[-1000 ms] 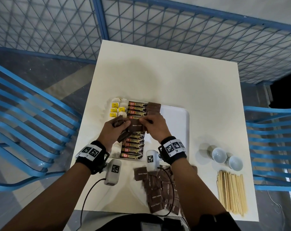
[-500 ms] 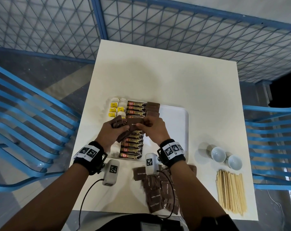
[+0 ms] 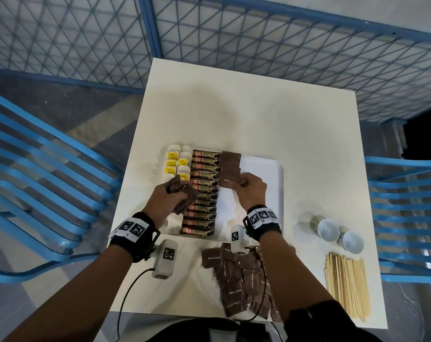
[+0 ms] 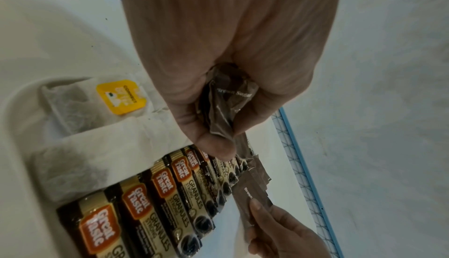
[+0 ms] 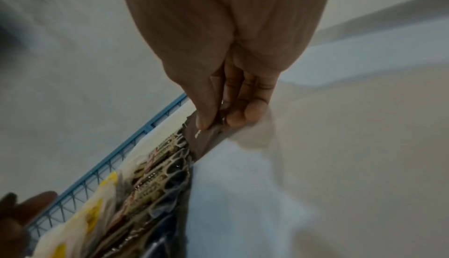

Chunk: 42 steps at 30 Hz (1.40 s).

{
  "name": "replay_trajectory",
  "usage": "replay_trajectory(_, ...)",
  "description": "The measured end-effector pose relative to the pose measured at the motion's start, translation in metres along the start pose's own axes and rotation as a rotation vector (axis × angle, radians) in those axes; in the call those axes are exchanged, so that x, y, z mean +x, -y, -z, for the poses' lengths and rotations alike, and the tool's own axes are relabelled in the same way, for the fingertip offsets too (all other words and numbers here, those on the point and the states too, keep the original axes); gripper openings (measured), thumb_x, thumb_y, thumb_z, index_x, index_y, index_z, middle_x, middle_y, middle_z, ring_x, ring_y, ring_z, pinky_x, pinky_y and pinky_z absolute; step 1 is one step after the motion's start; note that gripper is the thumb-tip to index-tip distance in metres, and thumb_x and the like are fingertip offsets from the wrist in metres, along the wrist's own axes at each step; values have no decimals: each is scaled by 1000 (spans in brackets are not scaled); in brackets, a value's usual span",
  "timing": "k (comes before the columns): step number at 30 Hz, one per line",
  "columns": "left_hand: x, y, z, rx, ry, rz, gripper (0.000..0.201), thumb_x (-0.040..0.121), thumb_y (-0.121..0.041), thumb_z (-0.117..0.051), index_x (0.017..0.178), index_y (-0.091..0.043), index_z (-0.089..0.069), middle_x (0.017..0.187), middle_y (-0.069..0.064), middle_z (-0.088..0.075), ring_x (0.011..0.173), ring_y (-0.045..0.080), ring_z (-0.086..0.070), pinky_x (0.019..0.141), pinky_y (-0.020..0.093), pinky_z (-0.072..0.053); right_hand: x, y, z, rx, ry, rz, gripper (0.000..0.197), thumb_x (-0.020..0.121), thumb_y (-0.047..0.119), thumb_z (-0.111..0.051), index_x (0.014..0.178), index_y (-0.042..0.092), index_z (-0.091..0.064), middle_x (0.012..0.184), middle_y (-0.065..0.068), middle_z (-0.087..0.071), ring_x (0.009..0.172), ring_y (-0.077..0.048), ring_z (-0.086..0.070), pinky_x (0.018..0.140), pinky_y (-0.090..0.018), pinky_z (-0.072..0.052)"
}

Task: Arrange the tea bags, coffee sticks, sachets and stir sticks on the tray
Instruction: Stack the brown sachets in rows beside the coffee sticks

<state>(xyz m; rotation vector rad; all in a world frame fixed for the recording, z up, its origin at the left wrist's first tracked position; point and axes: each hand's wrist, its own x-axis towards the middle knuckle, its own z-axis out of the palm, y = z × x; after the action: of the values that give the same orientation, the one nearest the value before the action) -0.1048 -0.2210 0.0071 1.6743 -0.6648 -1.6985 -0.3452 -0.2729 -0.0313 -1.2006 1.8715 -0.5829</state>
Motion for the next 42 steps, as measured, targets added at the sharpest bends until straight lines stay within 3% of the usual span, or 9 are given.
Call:
replay_trajectory(6,0,-3,2,5,0,-11,35,92,12,-56,119,-3,-70,95,18,-71,61,23,-67,48,30,-52,6,4,-3,-33,-44,25,20,78,15,-83,91,17,-67,83,-5,-71,75,-15,-60,64,1,-37)
replay_trajectory(15,1,0,1,-34,20,-17,30,93,8,-63,119,-4,-68,99,17,-73,78,34,-69,56,35,-59,5,4,-5,56,-102,-25,38,76,18,-86,104,15,-60,79,-5,-68,68,-7,-60,58,-5,-39)
replay_trajectory(19,-1,1,0,-56,26,-16,23,94,3,-66,117,4,-67,99,22,-73,78,34,-70,65,38,-63,2,4,-1,71,-125,-34,34,80,19,-83,105,14,-60,81,-6,-68,69,-9,-60,57,-4,-40)
replay_trajectory(24,-4,-4,-5,-87,23,-16,26,91,0,-71,117,6,-67,102,21,-73,83,30,-74,58,36,-61,-9,13,2,101,-191,20,15,88,18,-73,100,14,-65,81,-1,-68,69,0,-59,61,-5,-38)
replay_trajectory(26,-5,-6,-6,-90,22,-13,29,89,-1,-73,117,5,-66,104,22,-74,83,32,-75,55,35,-60,-17,19,-3,109,-112,69,9,88,19,-72,96,15,-70,81,5,-69,72,2,-60,69,-13,-43)
replay_trajectory(30,-7,-8,-9,-80,41,-39,23,84,-3,-79,104,-5,-68,106,21,-74,87,36,-74,55,36,-59,-32,38,-16,129,247,192,17,92,38,-70,97,22,-72,88,6,-73,83,-9,-69,73,-23,-56)
replay_trajectory(33,-10,-9,-9,-54,59,-78,23,81,-3,-82,98,-8,-67,102,19,-74,88,35,-74,58,39,-61,-38,48,-22,122,410,231,15,91,37,-71,93,22,-74,86,9,-73,82,-7,-68,76,-29,-57)
replay_trajectory(37,-13,-9,-8,-59,60,-87,27,81,-1,-81,102,-8,-65,100,16,-72,83,31,-75,57,37,-61,-38,48,-24,197,377,194,7,89,21,-74,83,23,-73,80,5,-72,75,-8,-67,73,-35,-59)
replay_trajectory(42,-15,-7,-5,-150,32,-49,27,94,-12,-70,116,2,-63,106,25,-71,85,42,-73,57,41,-61,-38,47,-20,246,304,170,4,92,17,-70,90,18,-74,79,4,-70,62,1,-61,58,-18,-47)
